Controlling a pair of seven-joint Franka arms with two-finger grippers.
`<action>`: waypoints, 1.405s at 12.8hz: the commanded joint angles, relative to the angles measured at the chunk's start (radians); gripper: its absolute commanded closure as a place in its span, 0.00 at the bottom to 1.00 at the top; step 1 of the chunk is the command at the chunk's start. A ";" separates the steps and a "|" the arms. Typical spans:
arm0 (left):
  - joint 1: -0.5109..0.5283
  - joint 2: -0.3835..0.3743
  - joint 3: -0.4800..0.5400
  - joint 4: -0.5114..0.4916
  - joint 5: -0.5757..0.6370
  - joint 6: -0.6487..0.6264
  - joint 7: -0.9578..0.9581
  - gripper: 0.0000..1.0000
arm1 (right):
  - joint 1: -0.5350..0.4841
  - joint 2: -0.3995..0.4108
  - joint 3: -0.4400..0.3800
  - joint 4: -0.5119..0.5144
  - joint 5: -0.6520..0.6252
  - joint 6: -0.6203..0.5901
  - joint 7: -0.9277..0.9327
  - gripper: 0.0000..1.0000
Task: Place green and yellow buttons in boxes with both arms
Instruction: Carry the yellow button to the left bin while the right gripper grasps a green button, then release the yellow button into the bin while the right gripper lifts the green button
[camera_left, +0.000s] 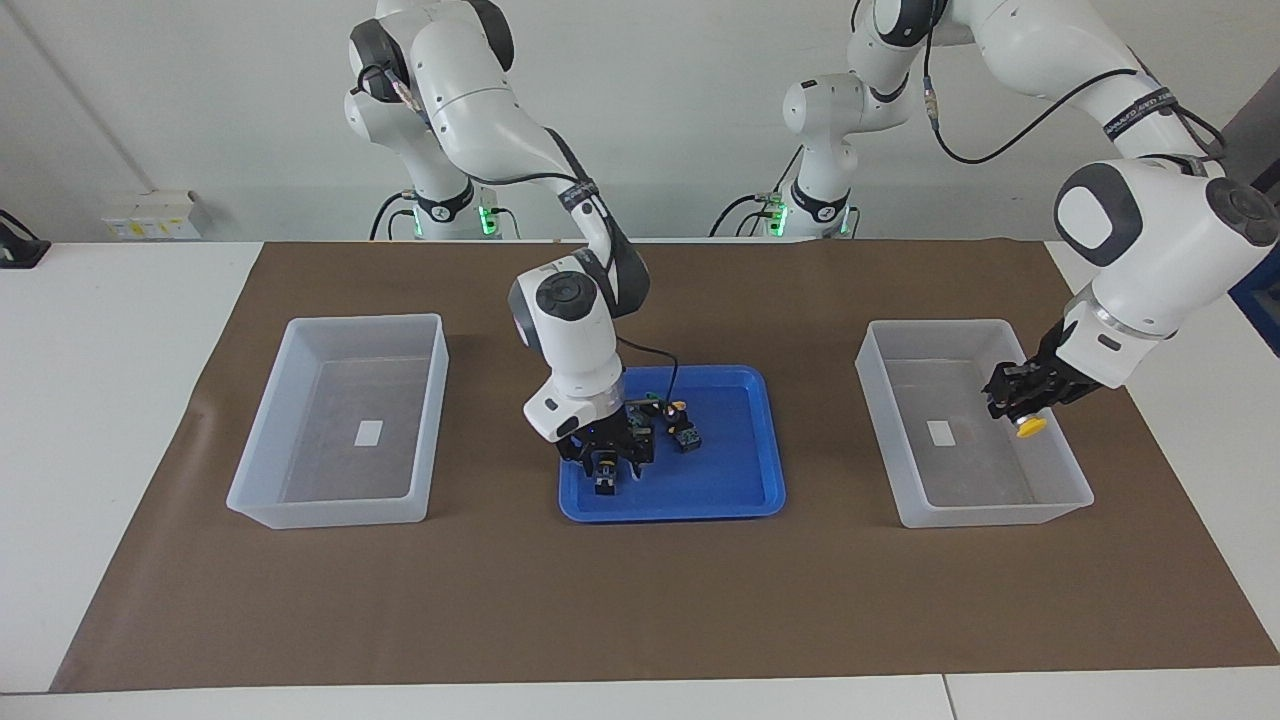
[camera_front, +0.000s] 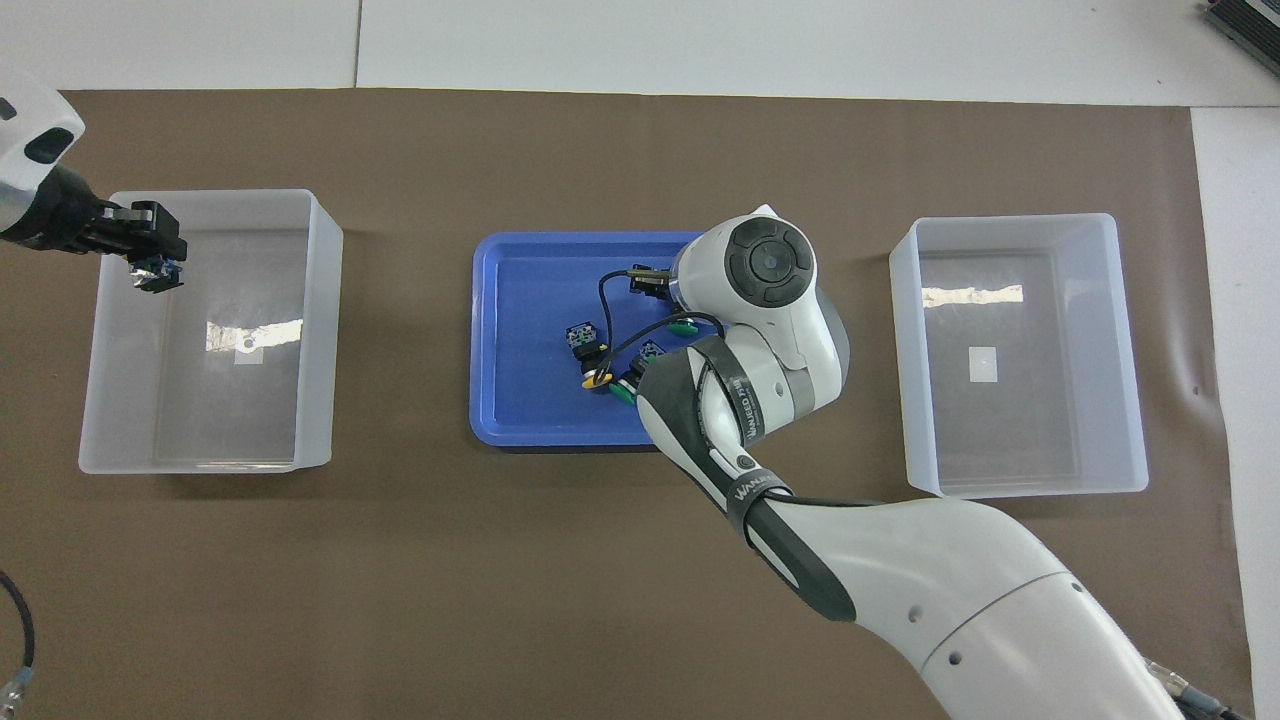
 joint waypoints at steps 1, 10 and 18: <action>-0.010 -0.013 -0.005 -0.110 0.001 0.111 0.018 1.00 | -0.006 -0.007 0.011 -0.018 -0.002 0.005 -0.019 0.62; -0.064 -0.006 -0.005 -0.400 0.001 0.418 0.018 1.00 | -0.033 -0.144 0.011 -0.009 0.021 -0.130 0.056 1.00; -0.061 0.011 -0.005 -0.425 0.001 0.472 0.020 0.81 | -0.214 -0.437 0.003 -0.023 -0.002 -0.453 0.000 1.00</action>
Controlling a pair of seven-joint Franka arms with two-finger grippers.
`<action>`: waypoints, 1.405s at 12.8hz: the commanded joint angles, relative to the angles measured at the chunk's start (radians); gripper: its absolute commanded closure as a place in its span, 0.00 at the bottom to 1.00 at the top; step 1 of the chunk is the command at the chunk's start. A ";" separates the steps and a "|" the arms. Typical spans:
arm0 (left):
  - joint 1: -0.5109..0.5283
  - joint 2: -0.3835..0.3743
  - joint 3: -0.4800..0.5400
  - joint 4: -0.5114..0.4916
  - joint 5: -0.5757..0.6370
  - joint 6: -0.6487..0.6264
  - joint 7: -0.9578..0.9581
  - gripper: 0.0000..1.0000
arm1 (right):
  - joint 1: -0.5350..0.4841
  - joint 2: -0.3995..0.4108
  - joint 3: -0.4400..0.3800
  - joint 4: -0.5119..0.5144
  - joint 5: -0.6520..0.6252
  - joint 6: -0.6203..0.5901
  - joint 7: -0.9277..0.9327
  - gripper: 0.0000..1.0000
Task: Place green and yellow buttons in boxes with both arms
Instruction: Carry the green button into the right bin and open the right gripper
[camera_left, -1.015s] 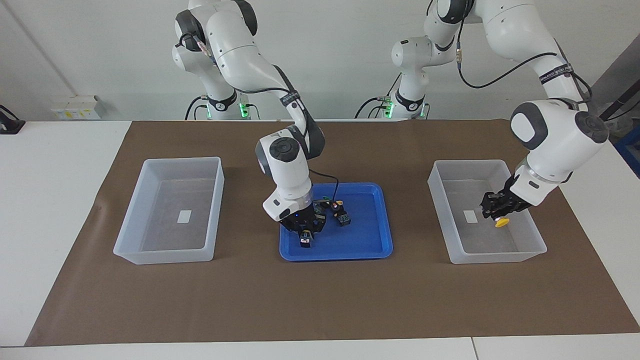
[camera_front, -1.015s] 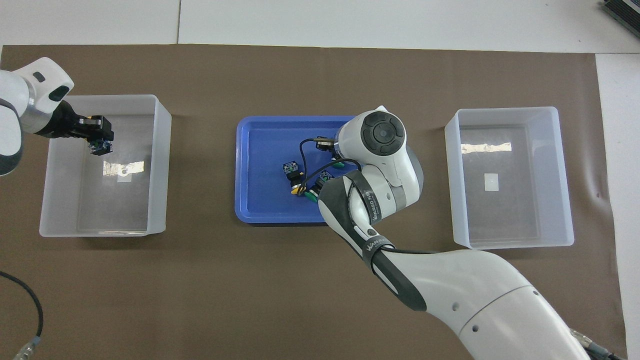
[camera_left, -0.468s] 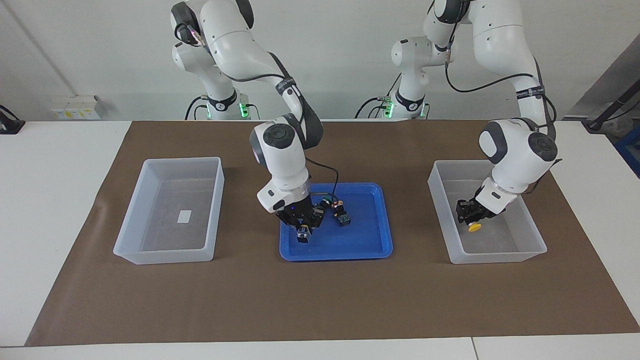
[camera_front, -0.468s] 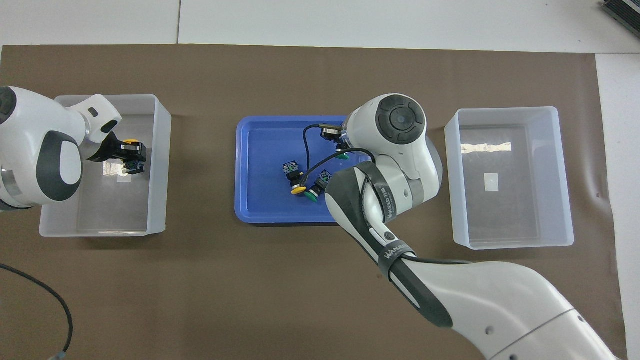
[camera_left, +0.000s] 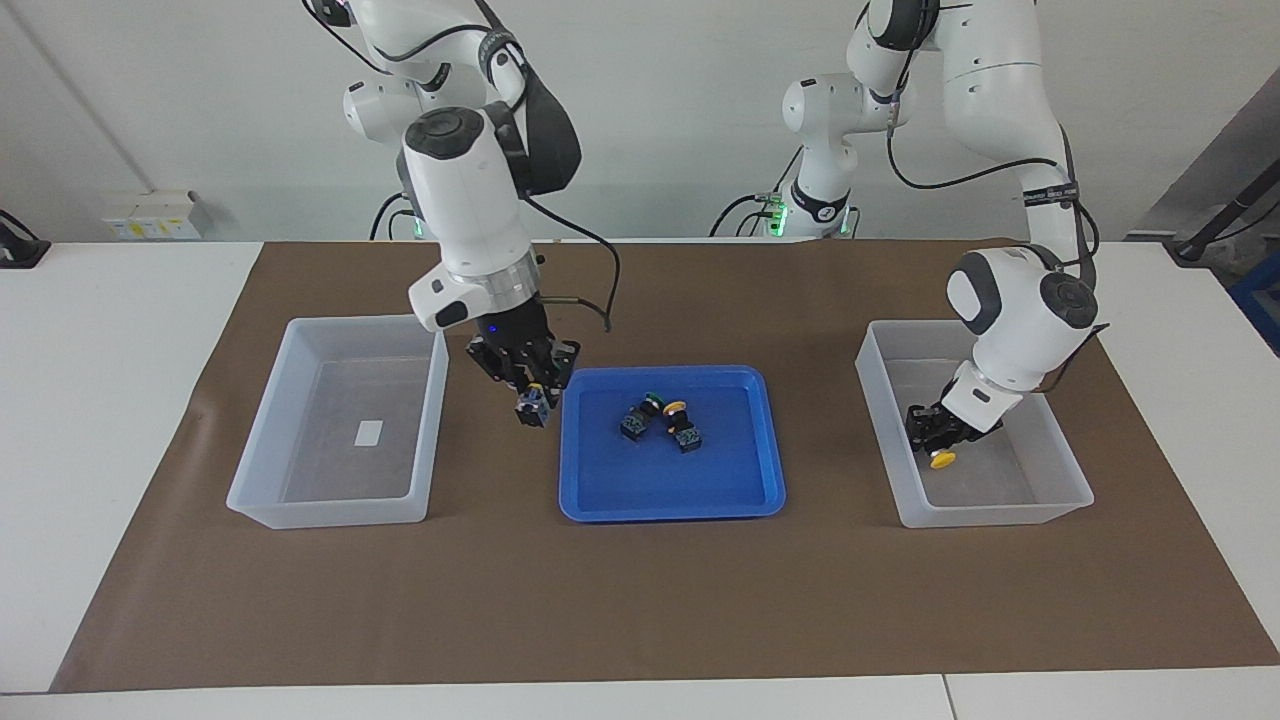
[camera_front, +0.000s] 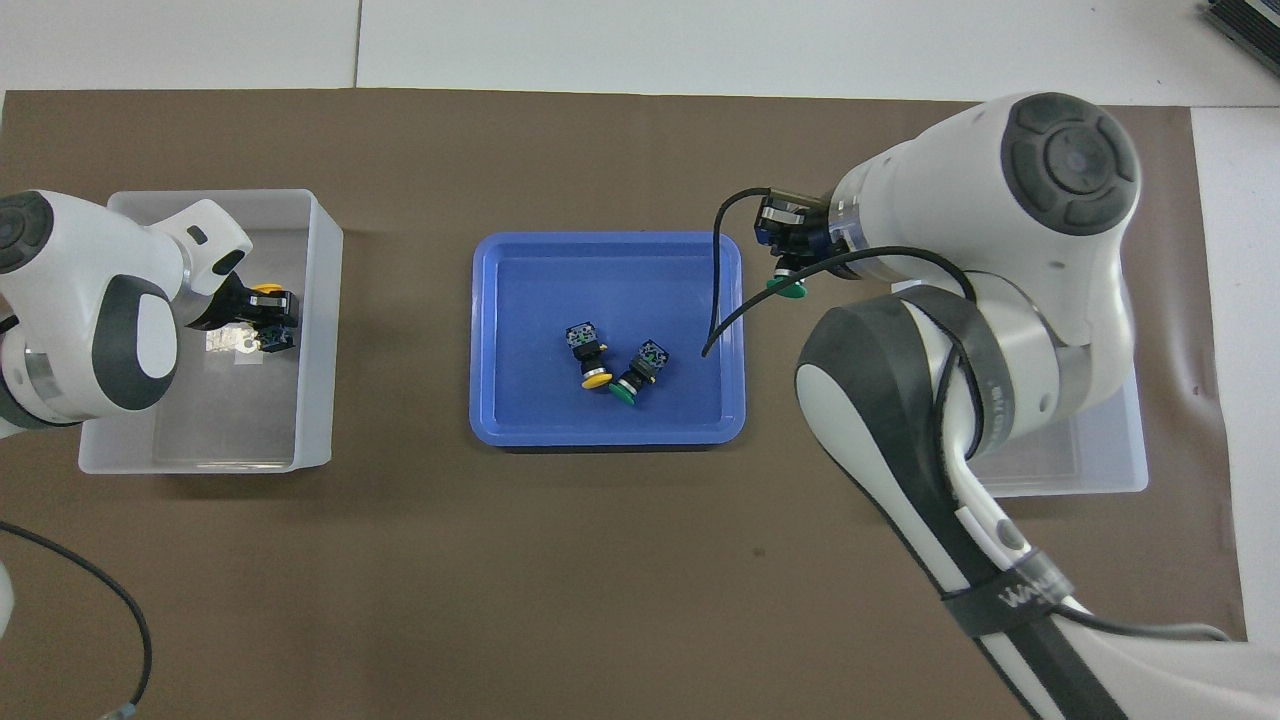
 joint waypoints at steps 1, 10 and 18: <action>-0.004 -0.009 0.009 -0.018 0.001 0.028 0.013 0.69 | -0.113 -0.101 0.009 -0.037 -0.003 -0.120 -0.110 1.00; 0.010 0.003 0.009 0.099 0.058 -0.109 0.041 0.19 | -0.405 -0.189 0.007 -0.382 -0.009 0.027 -0.636 1.00; -0.056 0.019 0.010 0.464 0.066 -0.519 -0.016 0.16 | -0.421 -0.081 0.007 -0.599 -0.012 0.376 -0.801 1.00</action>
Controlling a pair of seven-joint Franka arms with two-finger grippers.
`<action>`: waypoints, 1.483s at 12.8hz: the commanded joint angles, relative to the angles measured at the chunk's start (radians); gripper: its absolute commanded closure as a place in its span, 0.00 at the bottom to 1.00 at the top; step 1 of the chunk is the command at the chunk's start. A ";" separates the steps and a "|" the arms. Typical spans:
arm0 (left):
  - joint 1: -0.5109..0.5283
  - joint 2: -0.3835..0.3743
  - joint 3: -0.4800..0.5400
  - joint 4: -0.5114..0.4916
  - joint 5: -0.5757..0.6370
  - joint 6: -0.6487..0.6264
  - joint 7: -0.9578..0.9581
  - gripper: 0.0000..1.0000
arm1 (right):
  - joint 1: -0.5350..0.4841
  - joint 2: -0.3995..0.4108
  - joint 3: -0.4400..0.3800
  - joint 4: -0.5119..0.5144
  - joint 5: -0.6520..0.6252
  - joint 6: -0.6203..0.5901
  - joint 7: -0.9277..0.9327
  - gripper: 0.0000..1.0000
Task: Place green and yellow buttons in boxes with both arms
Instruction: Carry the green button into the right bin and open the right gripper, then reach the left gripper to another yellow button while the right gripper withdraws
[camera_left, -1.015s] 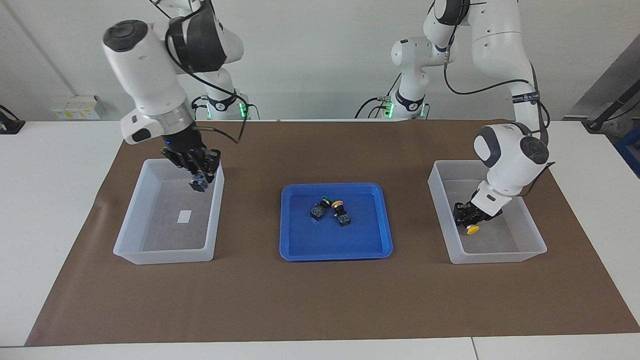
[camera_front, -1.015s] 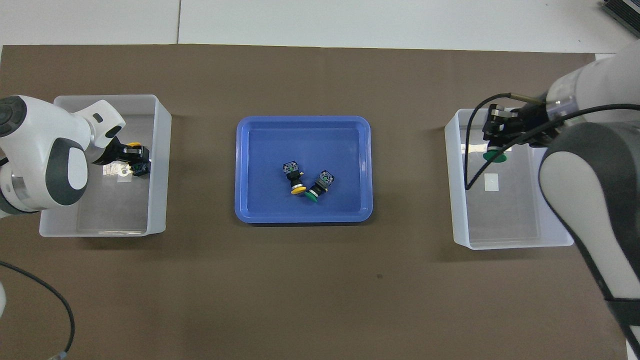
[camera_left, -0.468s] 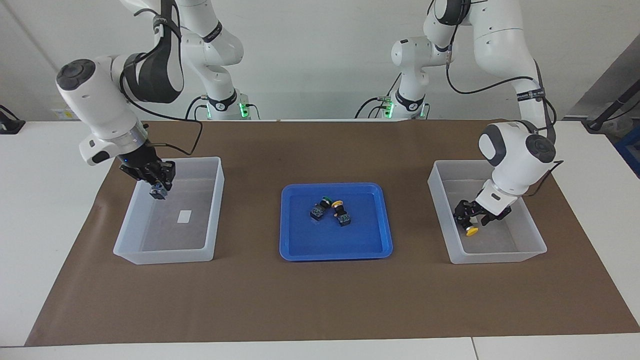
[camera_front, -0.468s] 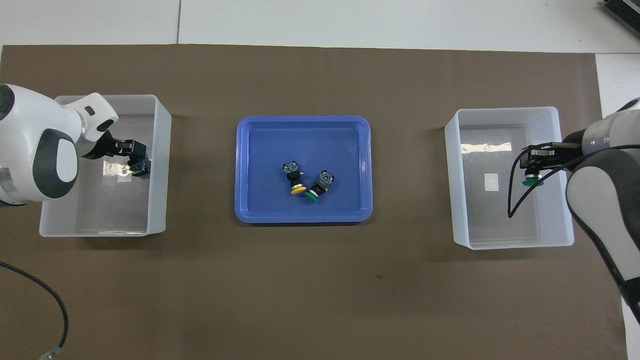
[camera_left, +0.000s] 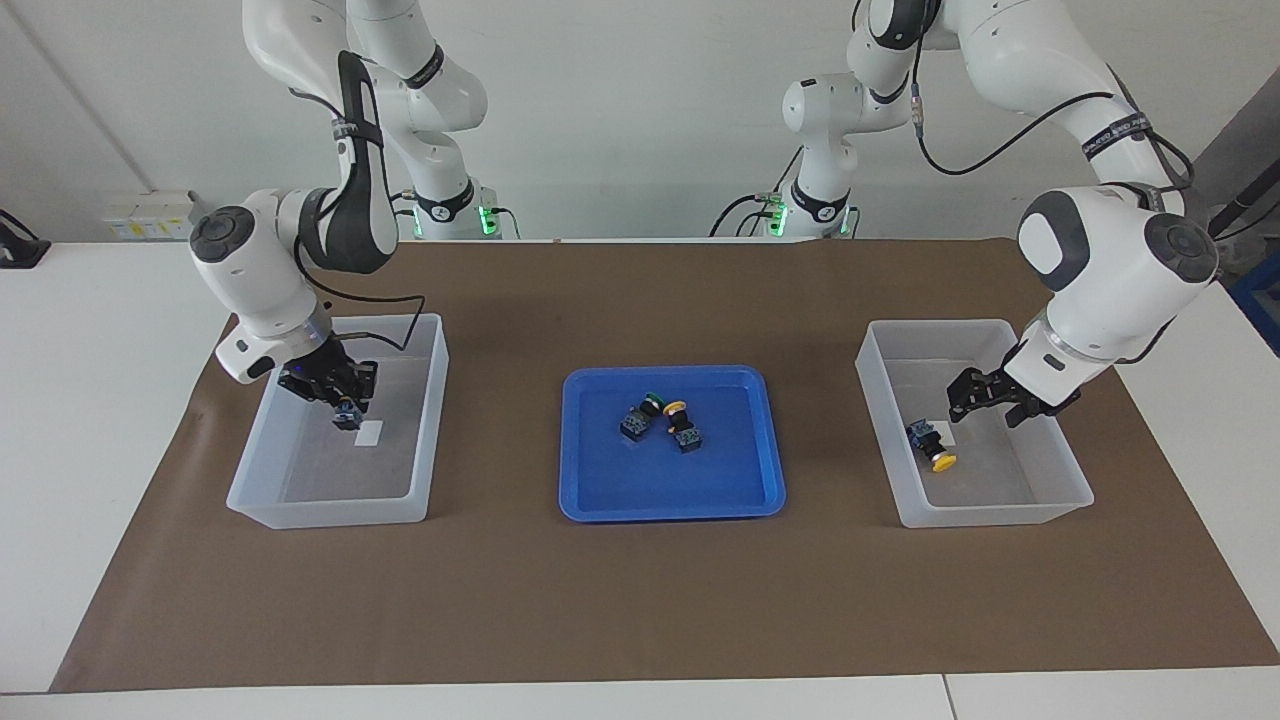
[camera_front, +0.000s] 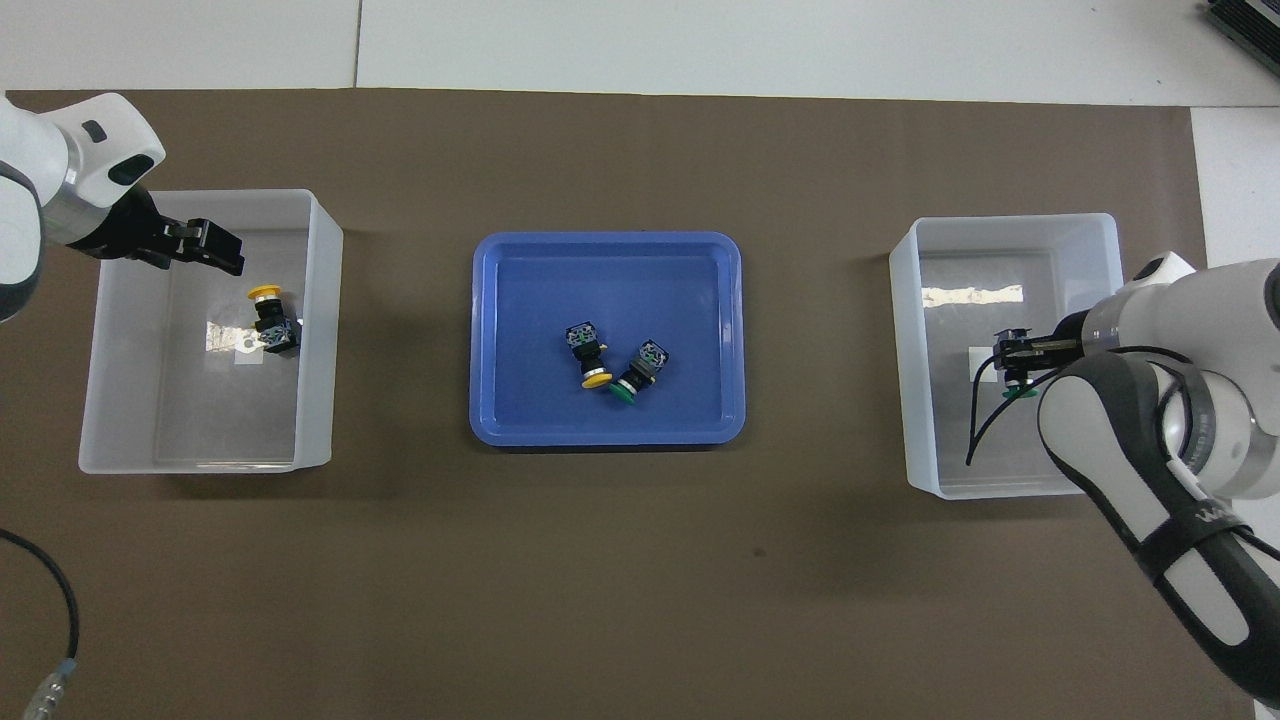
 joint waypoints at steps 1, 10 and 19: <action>-0.075 0.023 0.007 0.080 0.019 -0.080 -0.105 0.17 | -0.019 0.022 0.013 -0.040 -0.010 0.083 -0.030 1.00; -0.337 0.001 0.004 -0.018 0.020 0.042 -0.578 0.20 | -0.021 0.009 0.013 -0.018 -0.010 0.086 -0.026 0.00; -0.511 0.007 0.001 -0.243 0.019 0.381 -0.882 0.21 | -0.004 -0.177 0.022 0.170 -0.019 -0.306 0.074 0.00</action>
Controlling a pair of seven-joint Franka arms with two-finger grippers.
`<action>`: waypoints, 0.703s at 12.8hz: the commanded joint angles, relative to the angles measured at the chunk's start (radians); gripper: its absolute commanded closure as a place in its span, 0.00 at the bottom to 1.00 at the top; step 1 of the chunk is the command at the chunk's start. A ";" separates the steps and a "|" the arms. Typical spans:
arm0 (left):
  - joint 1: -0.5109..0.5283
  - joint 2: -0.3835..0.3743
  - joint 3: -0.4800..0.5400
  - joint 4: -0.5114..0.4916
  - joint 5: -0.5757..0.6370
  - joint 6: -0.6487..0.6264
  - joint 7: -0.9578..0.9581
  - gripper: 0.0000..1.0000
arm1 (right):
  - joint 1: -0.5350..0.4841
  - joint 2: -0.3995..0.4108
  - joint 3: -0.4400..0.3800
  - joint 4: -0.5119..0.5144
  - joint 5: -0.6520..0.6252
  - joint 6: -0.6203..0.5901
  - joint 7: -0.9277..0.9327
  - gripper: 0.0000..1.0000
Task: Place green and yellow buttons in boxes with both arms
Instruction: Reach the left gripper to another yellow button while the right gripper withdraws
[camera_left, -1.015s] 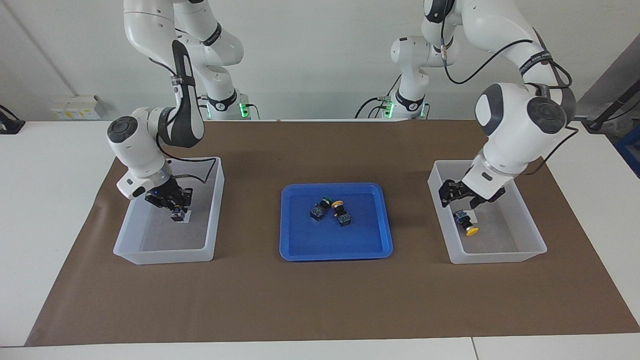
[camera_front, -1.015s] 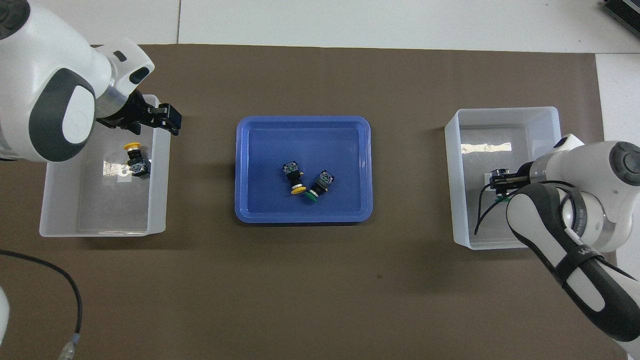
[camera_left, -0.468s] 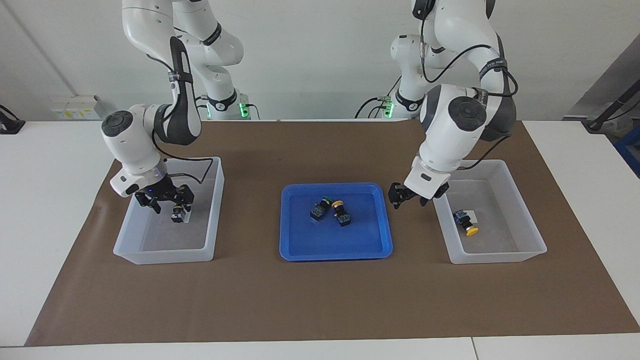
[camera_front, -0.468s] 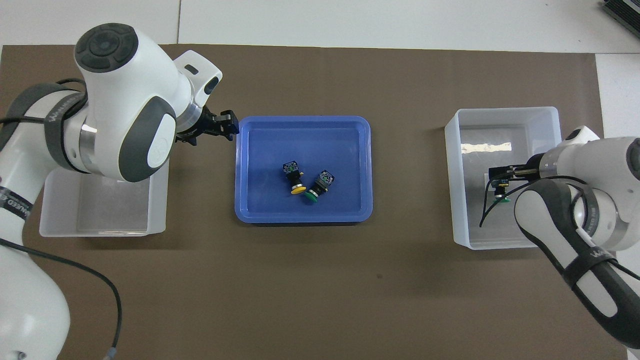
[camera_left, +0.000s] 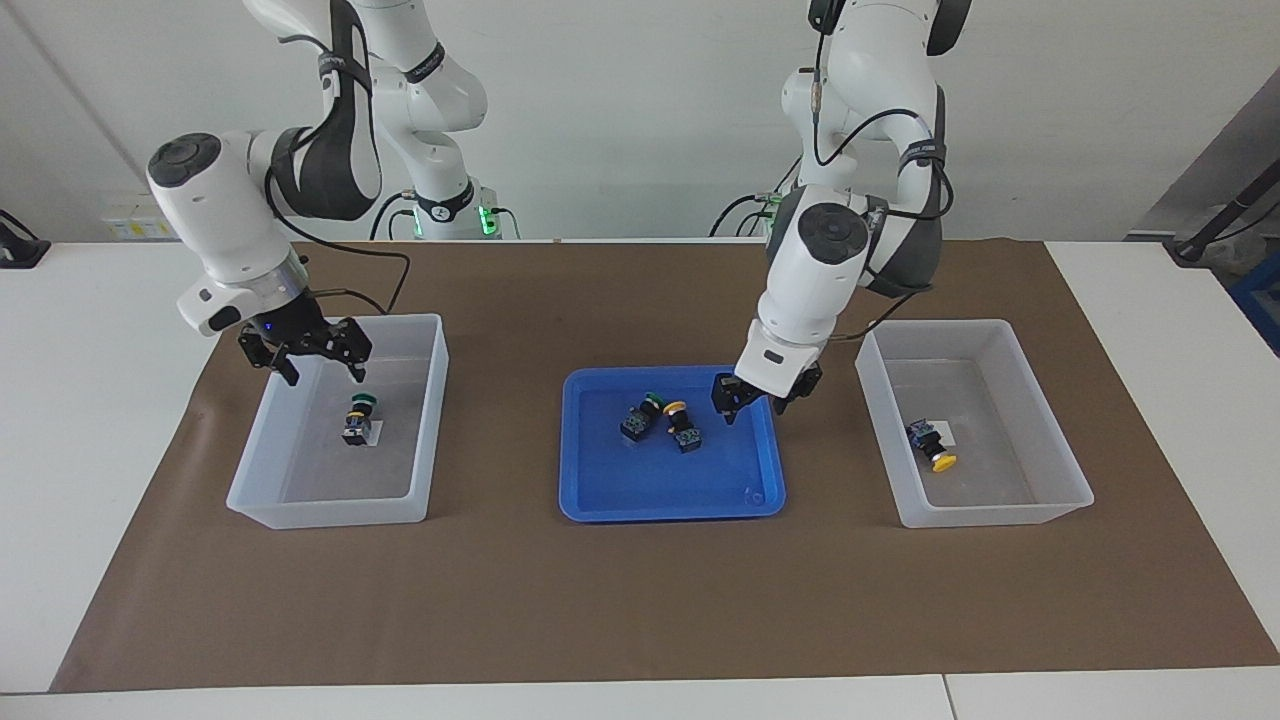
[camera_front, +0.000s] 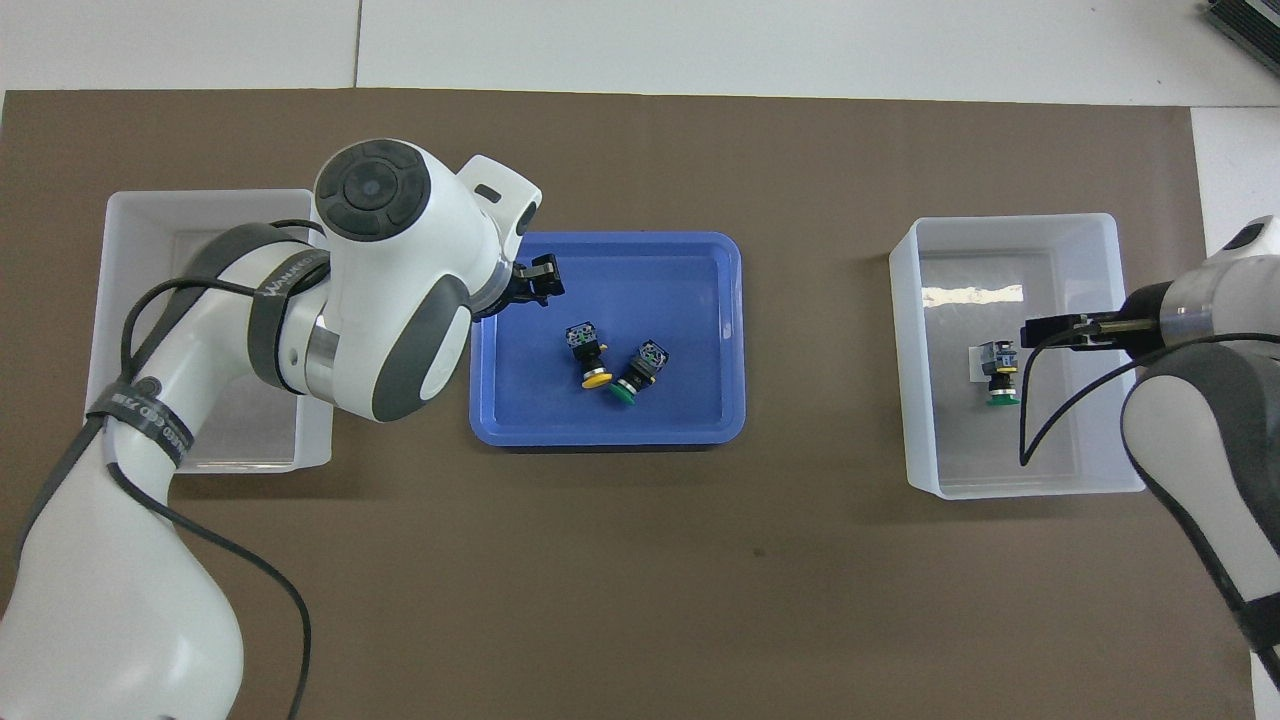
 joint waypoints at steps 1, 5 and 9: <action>-0.048 -0.006 0.013 -0.117 0.017 0.141 -0.063 0.21 | 0.005 -0.024 0.011 0.064 -0.049 -0.101 0.074 0.00; -0.087 0.010 0.013 -0.156 0.017 0.197 -0.112 0.21 | 0.040 -0.040 0.012 0.240 -0.121 -0.356 0.183 0.00; -0.118 0.008 0.013 -0.202 0.017 0.252 -0.144 0.21 | 0.045 -0.032 0.011 0.437 -0.126 -0.569 0.174 0.00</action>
